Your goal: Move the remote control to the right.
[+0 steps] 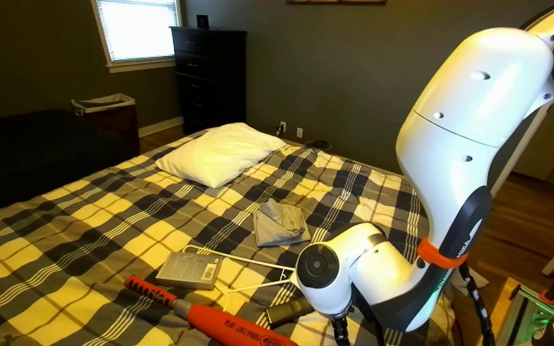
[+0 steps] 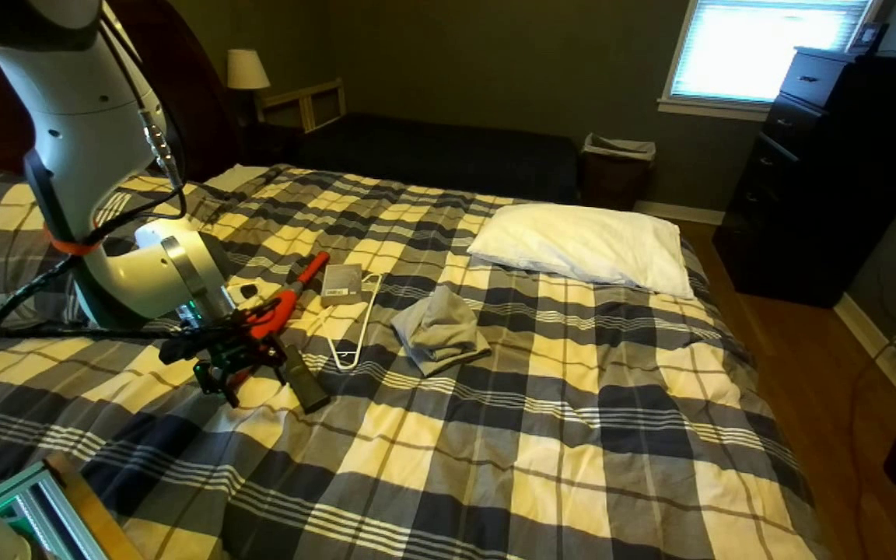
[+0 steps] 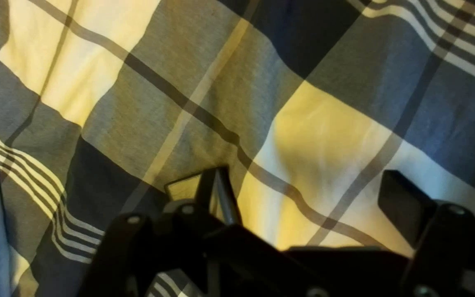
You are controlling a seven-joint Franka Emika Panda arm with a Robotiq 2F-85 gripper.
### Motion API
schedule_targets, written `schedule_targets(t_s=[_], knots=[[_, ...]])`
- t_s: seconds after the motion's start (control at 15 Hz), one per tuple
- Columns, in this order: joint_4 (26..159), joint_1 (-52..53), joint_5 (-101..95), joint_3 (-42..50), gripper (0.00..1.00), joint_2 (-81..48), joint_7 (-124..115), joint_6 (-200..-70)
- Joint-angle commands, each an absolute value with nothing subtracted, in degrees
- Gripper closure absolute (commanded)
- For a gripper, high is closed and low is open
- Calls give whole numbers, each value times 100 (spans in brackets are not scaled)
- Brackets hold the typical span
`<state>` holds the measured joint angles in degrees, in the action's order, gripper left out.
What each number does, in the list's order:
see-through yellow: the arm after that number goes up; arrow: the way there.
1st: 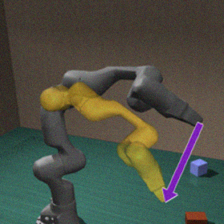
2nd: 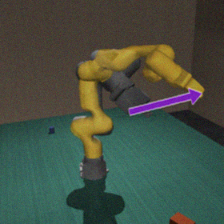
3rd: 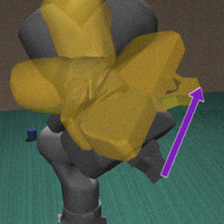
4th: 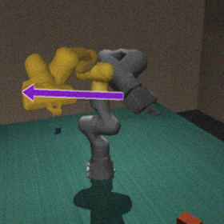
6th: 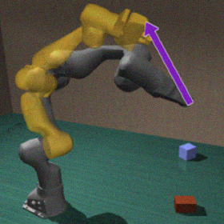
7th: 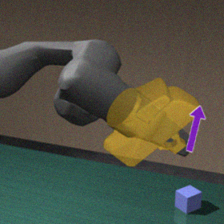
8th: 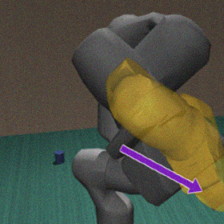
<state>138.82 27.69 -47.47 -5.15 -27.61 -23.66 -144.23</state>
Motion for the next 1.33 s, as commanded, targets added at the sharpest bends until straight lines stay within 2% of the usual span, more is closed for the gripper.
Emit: schedule_targets(t_s=[0.0,0.6,0.67,1.07,1.27], knots=[[14282,2551,-5192,-390,0,-2374,-2734,-14881],[14604,1869,-6866,302,0,-2041,-2751,-16035],[14460,2024,-6624,203,0,-2110,-2793,-15685],[14502,1882,-6737,278,0,-2111,-2734,-15917],[14085,1964,-7601,518,0,-2279,-3232,-16165]])
